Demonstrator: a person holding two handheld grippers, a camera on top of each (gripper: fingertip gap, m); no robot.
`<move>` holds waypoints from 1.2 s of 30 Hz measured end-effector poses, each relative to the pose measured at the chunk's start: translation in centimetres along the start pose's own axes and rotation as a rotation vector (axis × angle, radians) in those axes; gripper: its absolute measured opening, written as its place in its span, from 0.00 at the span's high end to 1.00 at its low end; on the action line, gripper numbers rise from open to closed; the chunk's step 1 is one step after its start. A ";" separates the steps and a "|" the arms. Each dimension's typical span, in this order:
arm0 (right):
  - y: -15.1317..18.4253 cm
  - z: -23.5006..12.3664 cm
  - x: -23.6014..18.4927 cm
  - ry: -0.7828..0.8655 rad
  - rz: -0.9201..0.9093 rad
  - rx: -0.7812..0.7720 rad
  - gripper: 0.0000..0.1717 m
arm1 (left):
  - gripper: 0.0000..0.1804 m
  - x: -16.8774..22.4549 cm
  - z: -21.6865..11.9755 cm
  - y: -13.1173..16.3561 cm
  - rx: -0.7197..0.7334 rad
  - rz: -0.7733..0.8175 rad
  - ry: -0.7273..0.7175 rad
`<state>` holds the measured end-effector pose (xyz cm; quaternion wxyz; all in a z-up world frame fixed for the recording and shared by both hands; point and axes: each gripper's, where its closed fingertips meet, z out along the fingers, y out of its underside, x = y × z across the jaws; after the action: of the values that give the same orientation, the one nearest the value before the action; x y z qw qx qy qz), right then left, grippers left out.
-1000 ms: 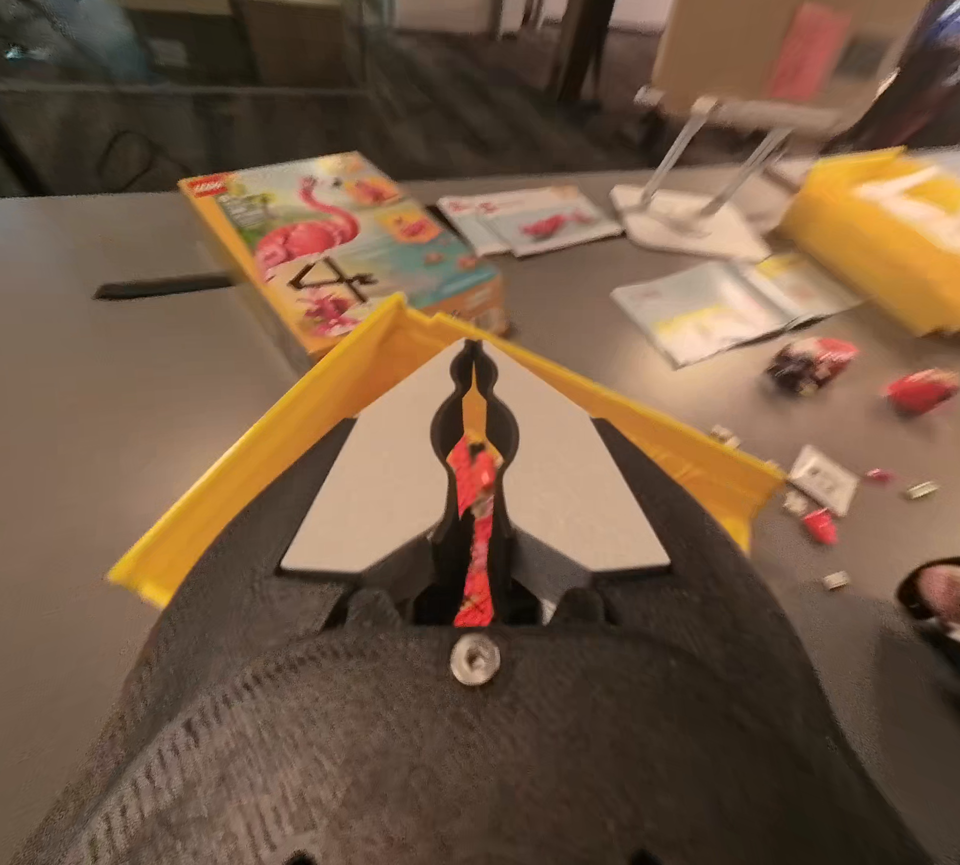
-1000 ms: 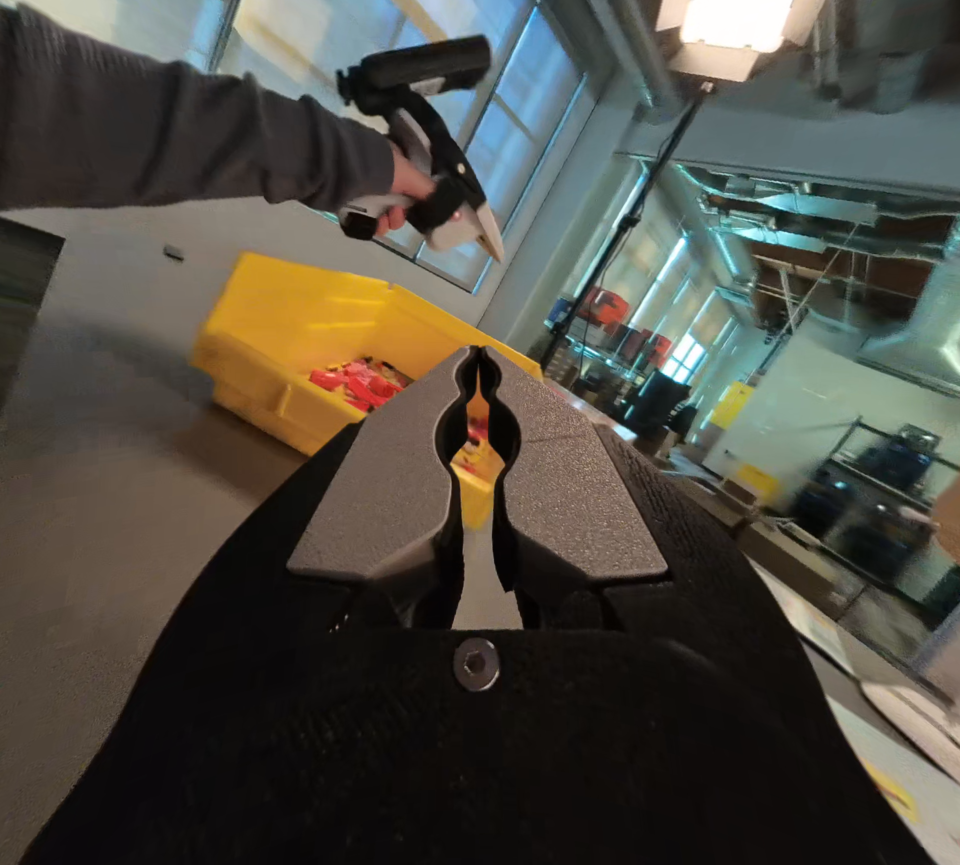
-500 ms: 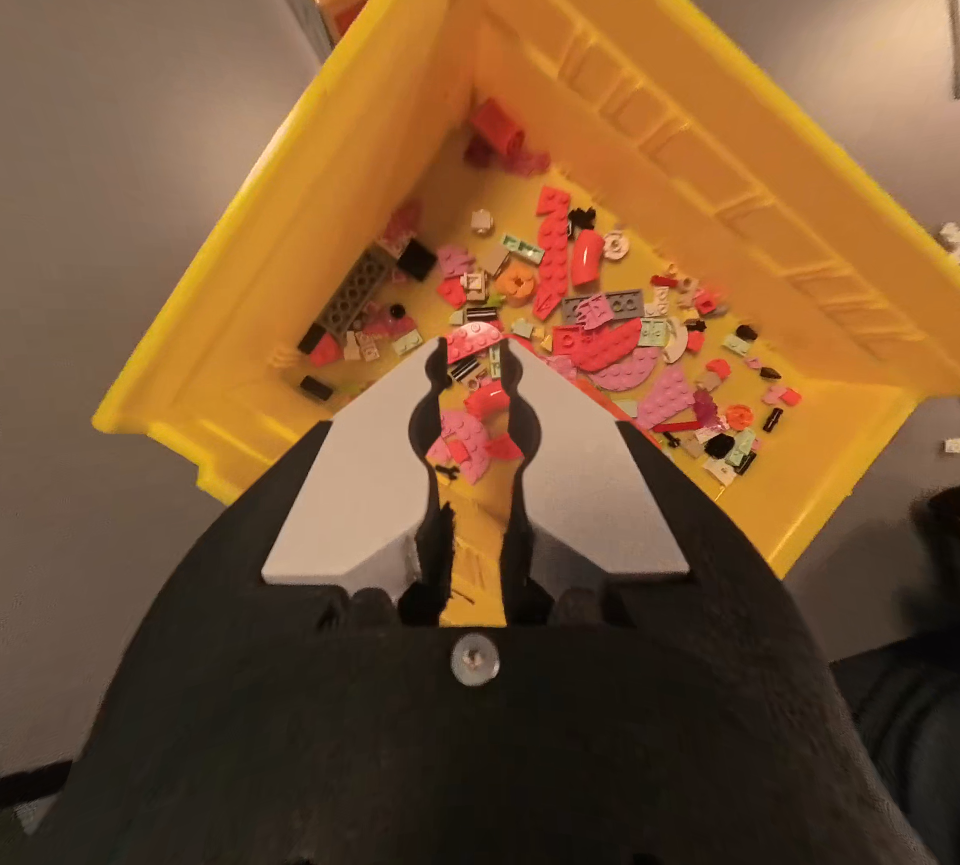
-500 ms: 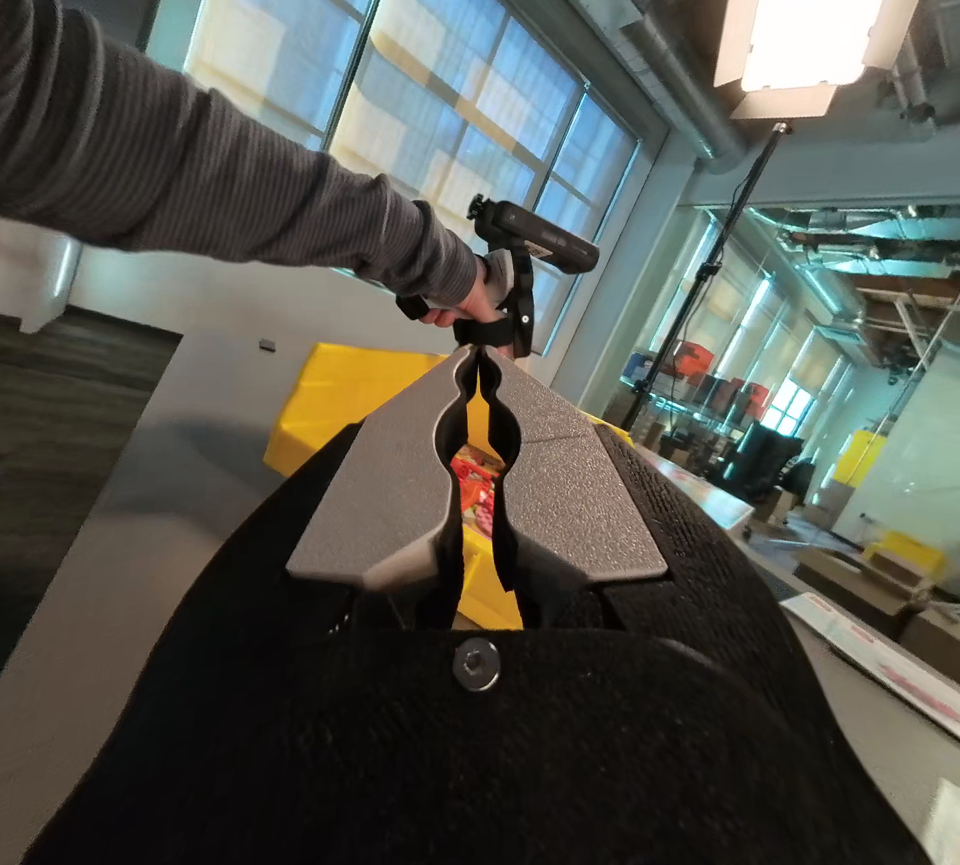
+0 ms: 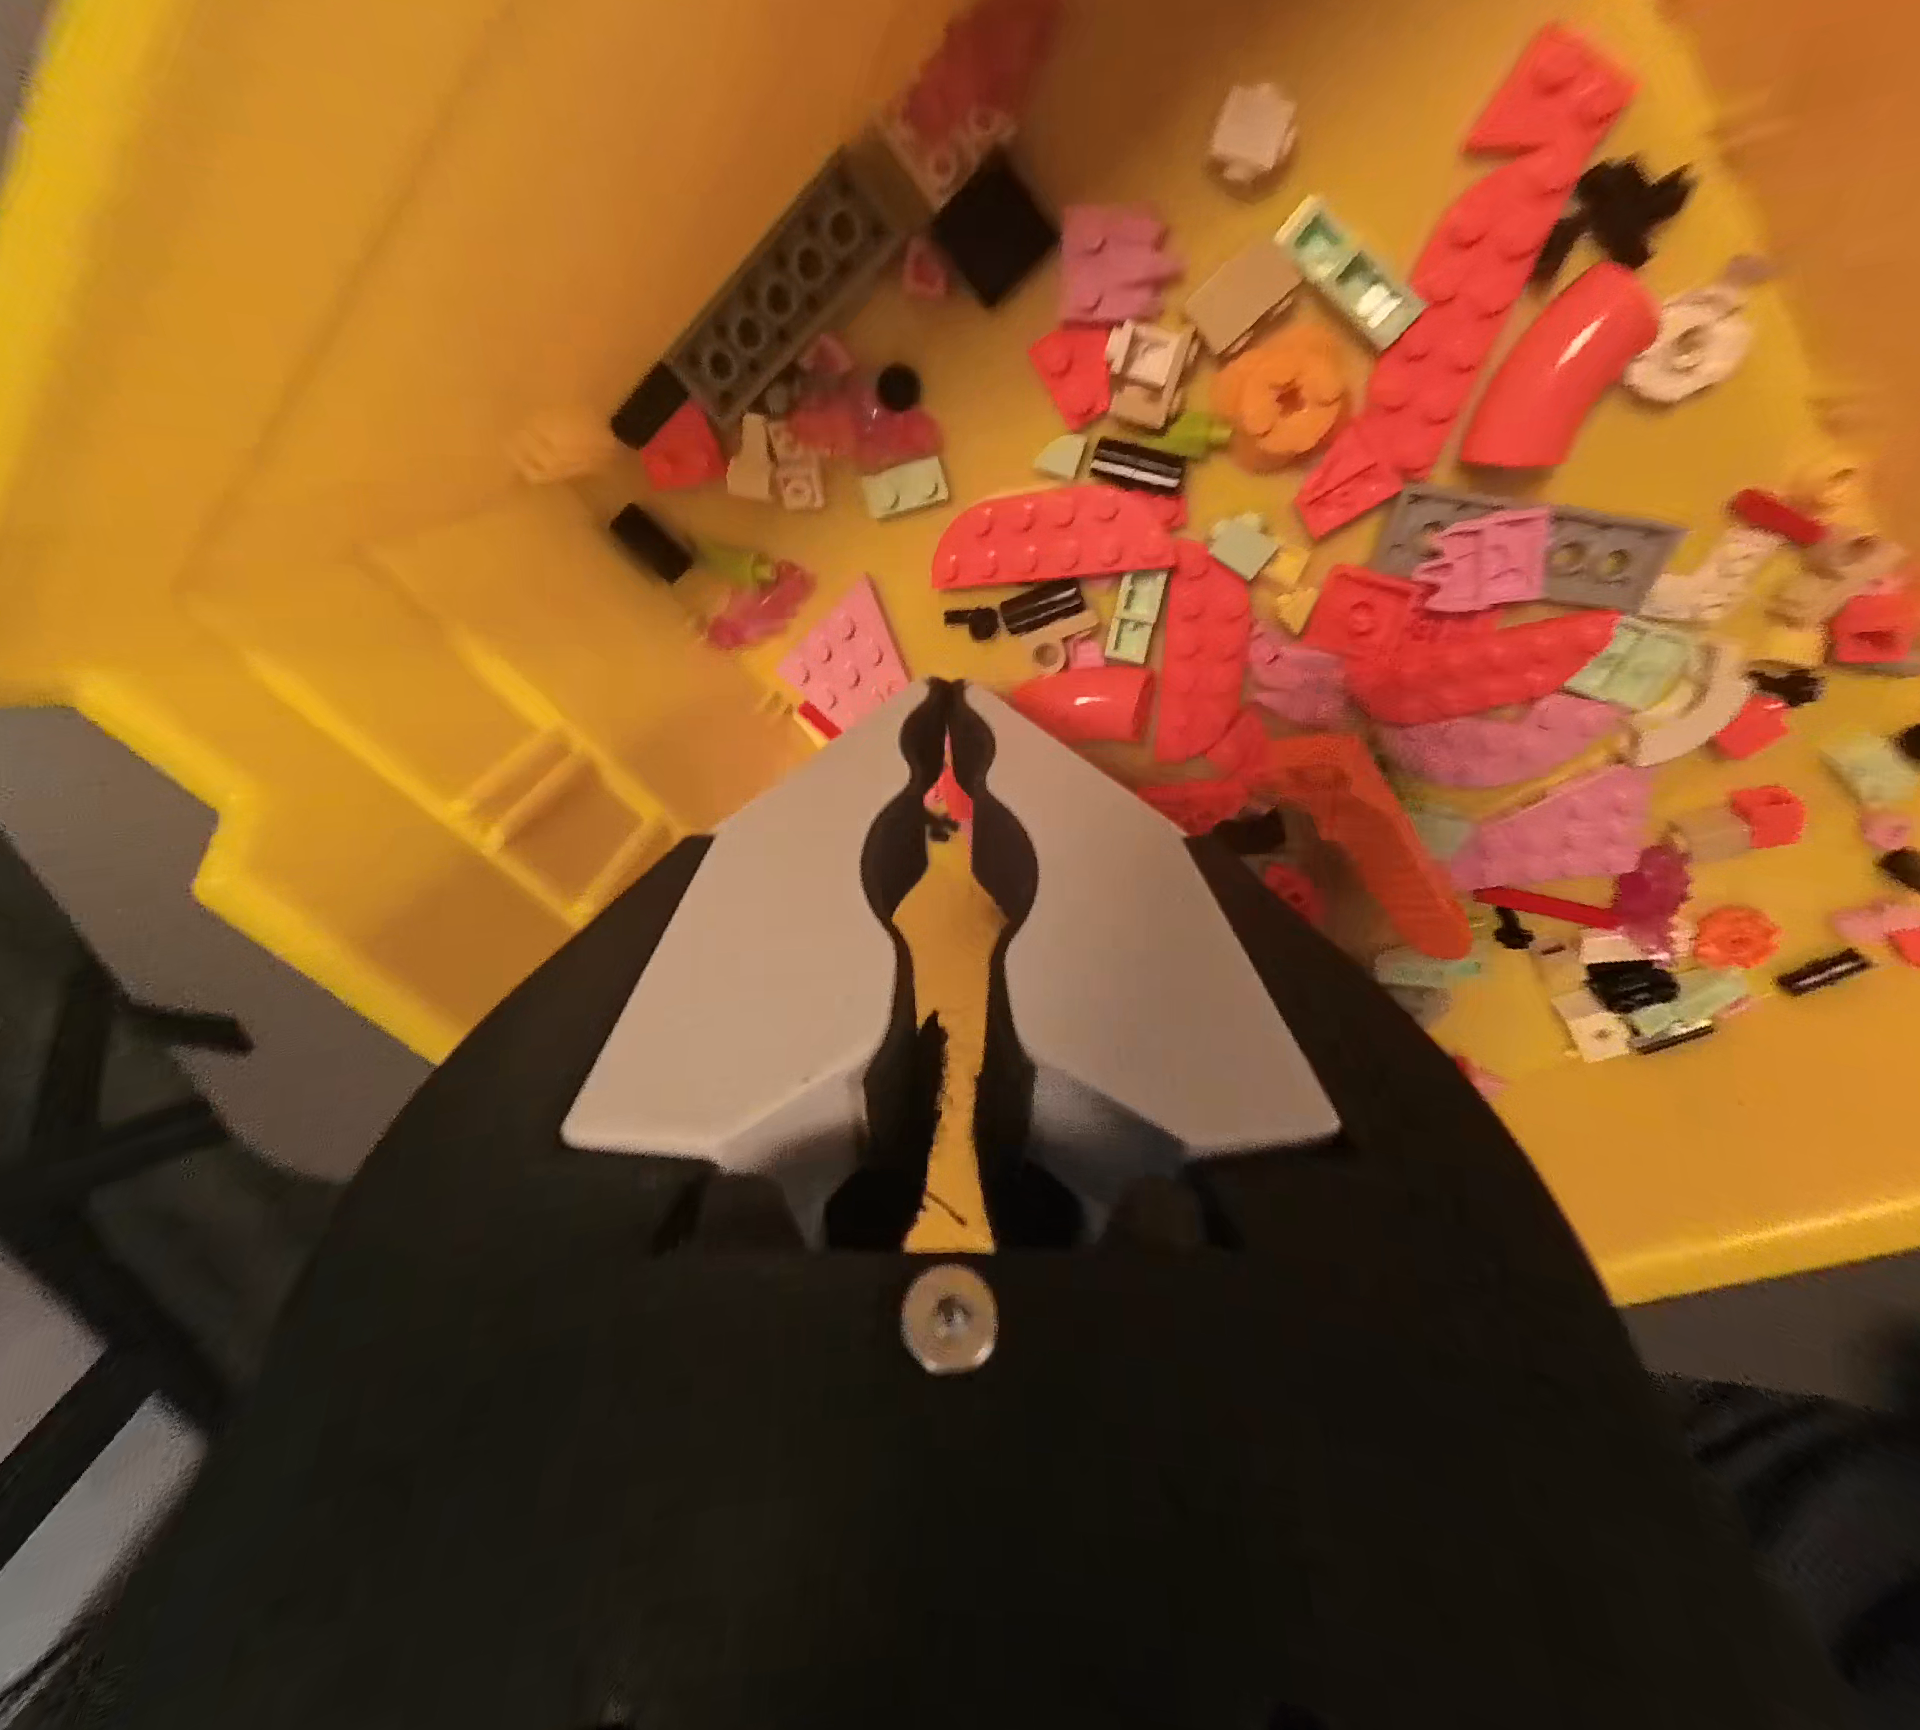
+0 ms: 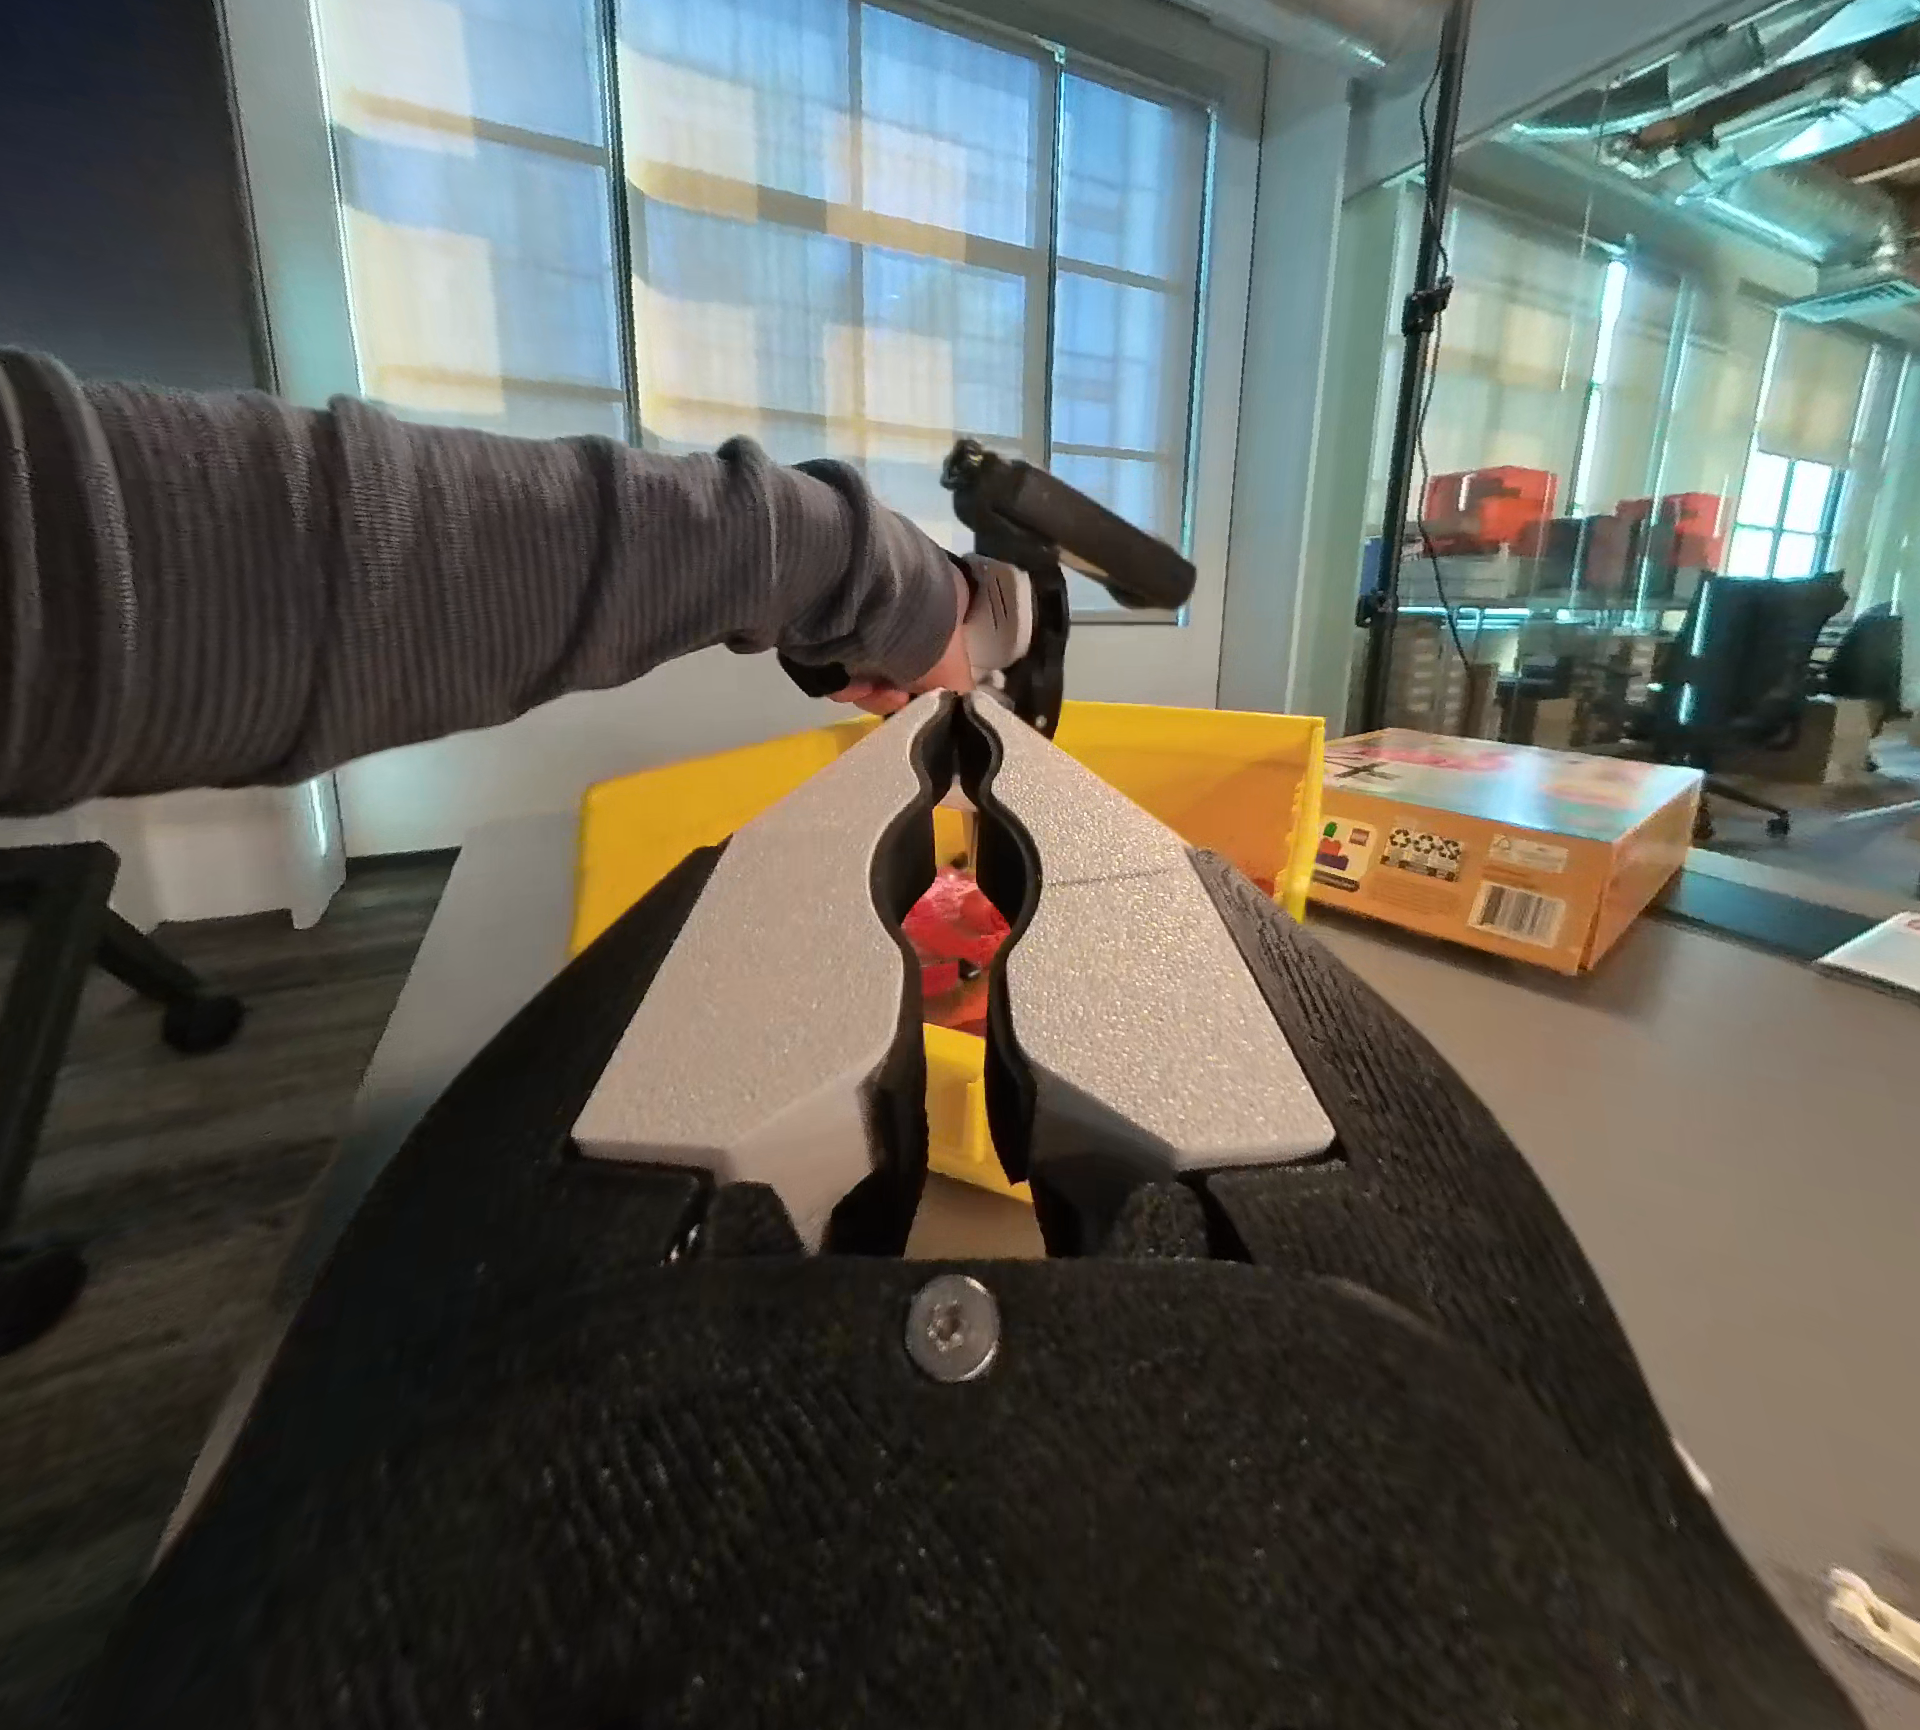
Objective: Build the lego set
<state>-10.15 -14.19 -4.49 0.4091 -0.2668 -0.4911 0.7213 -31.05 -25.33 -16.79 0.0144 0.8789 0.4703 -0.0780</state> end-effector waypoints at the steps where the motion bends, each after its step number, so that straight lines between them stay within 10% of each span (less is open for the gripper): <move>1: 0.0 0.0 0.0 -0.001 0.007 -0.001 1.00 | 1.00 -0.1 0.3 0.4 -0.041 0.012 -0.018; 7: 0.0 0.0 -0.4 -0.018 0.003 -0.002 1.00 | 1.00 0.2 1.6 -0.4 -0.079 0.073 -0.029; 11: 0.1 0.1 -0.5 -0.024 -0.008 -0.005 1.00 | 1.00 6.7 -0.6 -4.4 0.204 0.170 0.435; 20: 0.4 0.3 -1.2 -0.052 -0.021 -0.015 1.00 | 0.92 2.7 0.2 -4.6 0.151 0.042 0.210; 36: 0.6 0.4 -1.6 -0.071 -0.028 -0.023 1.00 | 0.93 3.9 1.5 -3.7 0.062 -0.110 0.360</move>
<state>-9.80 -15.88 -4.93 0.3984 -0.2390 -0.5172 0.7188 -32.15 -20.23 -18.65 -0.1013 0.8518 0.5098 0.0654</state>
